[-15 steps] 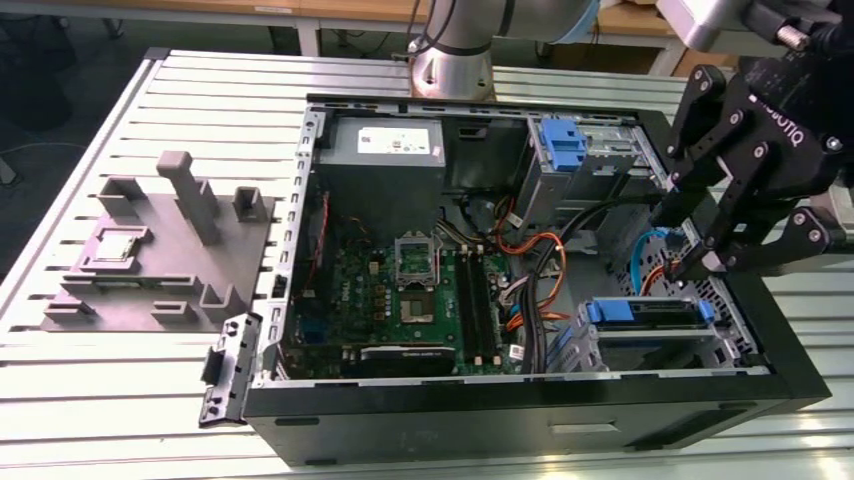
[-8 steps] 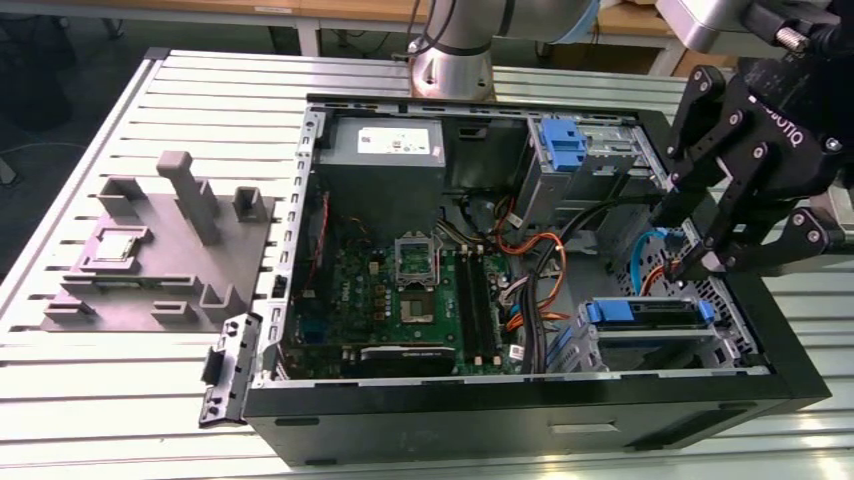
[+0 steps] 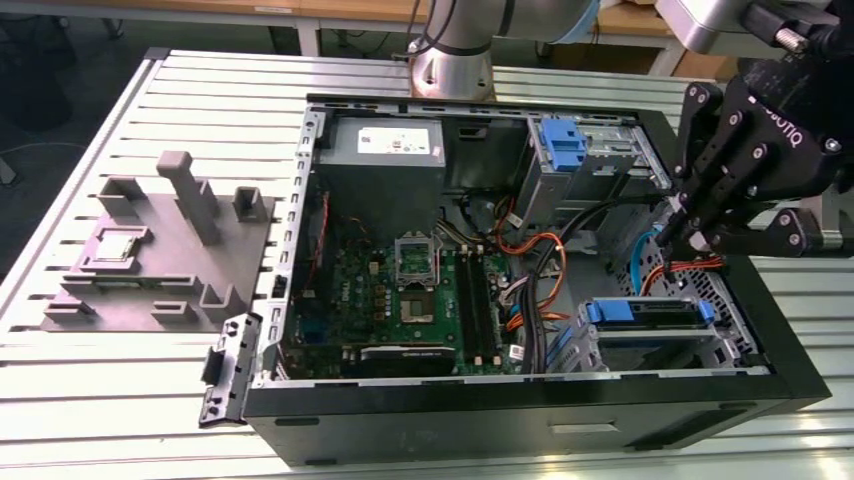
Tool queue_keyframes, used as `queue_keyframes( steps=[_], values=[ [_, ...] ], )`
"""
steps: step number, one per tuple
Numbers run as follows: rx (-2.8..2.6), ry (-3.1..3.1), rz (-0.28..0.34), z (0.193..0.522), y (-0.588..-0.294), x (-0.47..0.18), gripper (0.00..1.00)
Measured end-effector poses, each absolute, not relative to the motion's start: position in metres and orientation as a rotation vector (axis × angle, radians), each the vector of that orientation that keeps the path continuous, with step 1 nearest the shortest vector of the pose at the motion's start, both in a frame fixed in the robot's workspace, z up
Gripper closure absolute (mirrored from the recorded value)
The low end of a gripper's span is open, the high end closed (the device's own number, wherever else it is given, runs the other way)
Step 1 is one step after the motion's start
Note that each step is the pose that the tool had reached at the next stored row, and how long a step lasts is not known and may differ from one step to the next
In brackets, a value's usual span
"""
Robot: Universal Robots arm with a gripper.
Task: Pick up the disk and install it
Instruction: 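Insert the disk into the insertion slot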
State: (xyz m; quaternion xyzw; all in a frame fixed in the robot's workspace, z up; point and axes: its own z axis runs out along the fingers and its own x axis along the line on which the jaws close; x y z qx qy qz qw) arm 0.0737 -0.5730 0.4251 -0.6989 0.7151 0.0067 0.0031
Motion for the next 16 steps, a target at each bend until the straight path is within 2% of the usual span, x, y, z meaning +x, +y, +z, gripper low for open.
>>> queue_keyframes(
  steps=[2,4,16],
  values=[
    [-2.191,2.242,0.021,0.4250,-0.5730,0.0736,0.87],
    [-2.191,2.242,0.021,0.4249,-0.5730,0.0736,0.90],
    [-2.191,2.242,0.021,0.4219,-0.5730,0.0737,0.90]
  ],
)
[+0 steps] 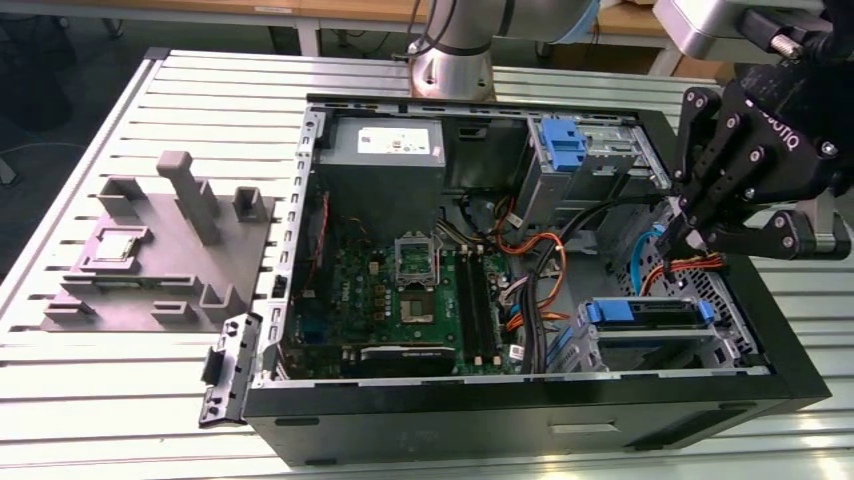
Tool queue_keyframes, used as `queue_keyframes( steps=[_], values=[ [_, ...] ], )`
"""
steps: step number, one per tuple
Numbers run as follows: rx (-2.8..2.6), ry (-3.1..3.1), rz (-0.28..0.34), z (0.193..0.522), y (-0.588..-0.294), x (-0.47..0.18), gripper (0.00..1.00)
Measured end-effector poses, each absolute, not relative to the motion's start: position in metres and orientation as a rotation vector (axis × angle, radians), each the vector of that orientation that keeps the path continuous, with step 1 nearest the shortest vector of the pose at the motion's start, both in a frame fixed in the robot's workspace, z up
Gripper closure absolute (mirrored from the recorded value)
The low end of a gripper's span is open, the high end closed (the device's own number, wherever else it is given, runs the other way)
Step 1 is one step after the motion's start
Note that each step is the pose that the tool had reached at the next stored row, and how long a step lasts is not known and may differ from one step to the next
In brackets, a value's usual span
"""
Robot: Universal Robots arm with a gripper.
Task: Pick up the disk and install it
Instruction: 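Insert the disk into the insertion slot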
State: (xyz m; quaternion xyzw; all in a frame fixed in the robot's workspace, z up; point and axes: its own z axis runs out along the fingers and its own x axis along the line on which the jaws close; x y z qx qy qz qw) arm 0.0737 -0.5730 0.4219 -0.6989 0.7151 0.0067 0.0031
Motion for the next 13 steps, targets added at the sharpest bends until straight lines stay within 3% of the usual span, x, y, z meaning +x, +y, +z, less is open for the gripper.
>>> queue_keyframes(
  steps=[13],
  values=[
    [-2.192,2.242,0.021,0.398,-0.571,0.074,0.90]
  ],
)
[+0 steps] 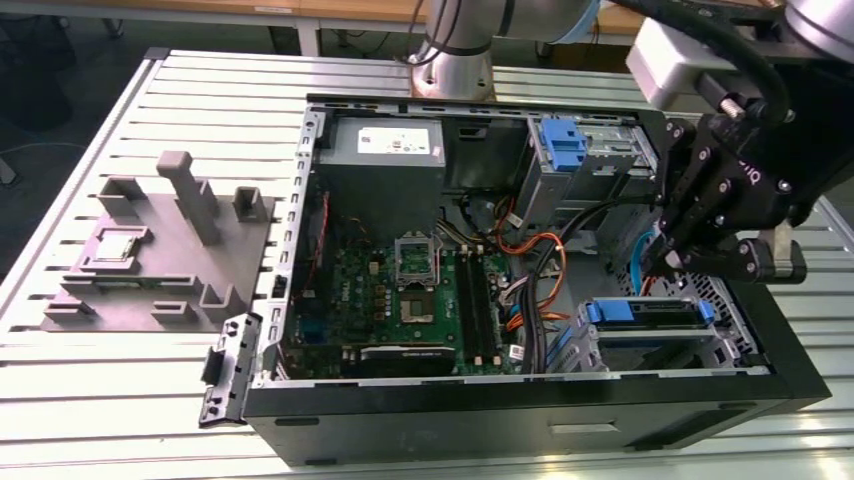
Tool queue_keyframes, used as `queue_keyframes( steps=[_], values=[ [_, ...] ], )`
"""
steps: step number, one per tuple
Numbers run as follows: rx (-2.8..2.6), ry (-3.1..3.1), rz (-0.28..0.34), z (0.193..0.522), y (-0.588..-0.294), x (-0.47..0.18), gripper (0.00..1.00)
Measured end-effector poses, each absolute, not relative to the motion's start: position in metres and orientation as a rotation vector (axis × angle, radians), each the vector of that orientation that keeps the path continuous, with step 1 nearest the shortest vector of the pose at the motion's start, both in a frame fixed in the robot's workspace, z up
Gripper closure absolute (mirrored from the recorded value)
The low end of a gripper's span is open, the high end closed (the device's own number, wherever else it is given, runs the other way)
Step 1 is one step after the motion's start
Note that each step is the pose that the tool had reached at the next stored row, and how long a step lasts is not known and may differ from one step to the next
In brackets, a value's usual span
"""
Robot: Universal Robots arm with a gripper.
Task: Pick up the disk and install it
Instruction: 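Insert the disk into the insertion slot, then insert the first disk wire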
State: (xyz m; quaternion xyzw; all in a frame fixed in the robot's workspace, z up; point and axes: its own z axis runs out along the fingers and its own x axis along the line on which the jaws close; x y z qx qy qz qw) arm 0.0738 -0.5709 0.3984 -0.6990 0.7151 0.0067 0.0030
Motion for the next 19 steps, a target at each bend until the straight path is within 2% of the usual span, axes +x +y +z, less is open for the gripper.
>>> queue_keyframes(
  steps=[11,19],
  values=[
    [-2.191,2.242,0.021,0.379,-0.570,0.074,0.90],
    [-2.191,2.242,0.022,0.377,-0.570,0.074,0.90]
  ],
)
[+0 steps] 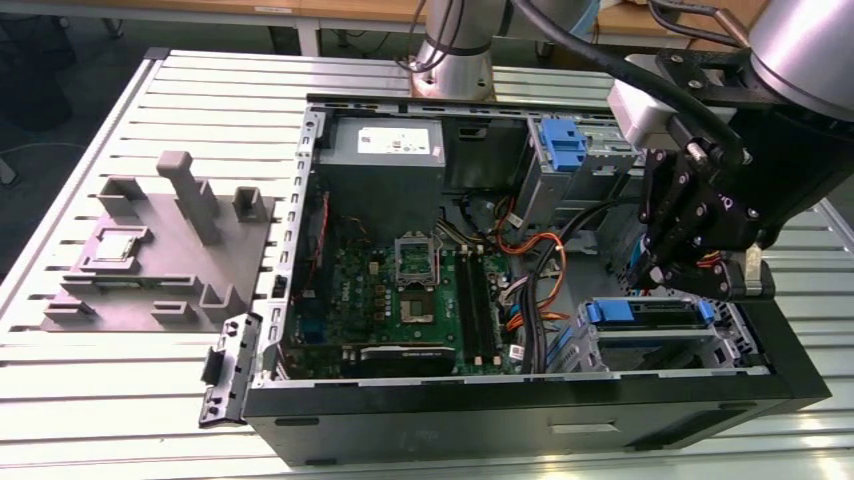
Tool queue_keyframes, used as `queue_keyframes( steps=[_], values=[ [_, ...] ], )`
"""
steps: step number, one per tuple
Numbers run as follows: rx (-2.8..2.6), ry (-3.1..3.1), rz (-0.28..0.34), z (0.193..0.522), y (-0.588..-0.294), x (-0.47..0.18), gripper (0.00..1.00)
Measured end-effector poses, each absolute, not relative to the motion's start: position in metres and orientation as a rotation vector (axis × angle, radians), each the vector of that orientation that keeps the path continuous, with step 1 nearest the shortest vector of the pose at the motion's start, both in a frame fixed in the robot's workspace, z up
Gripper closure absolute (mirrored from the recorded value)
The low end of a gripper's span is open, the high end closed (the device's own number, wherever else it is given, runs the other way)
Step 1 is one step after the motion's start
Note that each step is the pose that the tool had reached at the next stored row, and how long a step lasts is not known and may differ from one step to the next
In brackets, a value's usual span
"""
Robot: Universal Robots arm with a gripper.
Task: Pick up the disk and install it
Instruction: 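Insert the first disk wire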
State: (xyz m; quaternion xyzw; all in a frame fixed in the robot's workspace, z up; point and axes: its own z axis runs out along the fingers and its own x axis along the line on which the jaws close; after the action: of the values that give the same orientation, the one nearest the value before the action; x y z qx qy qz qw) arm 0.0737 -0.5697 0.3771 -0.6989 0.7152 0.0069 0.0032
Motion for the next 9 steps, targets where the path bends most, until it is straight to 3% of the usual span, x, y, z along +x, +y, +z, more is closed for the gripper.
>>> queue_keyframes(
  steps=[9],
  values=[
    [-2.191,2.242,0.022,0.3769,-0.5697,0.0749,0.90]
  ],
)
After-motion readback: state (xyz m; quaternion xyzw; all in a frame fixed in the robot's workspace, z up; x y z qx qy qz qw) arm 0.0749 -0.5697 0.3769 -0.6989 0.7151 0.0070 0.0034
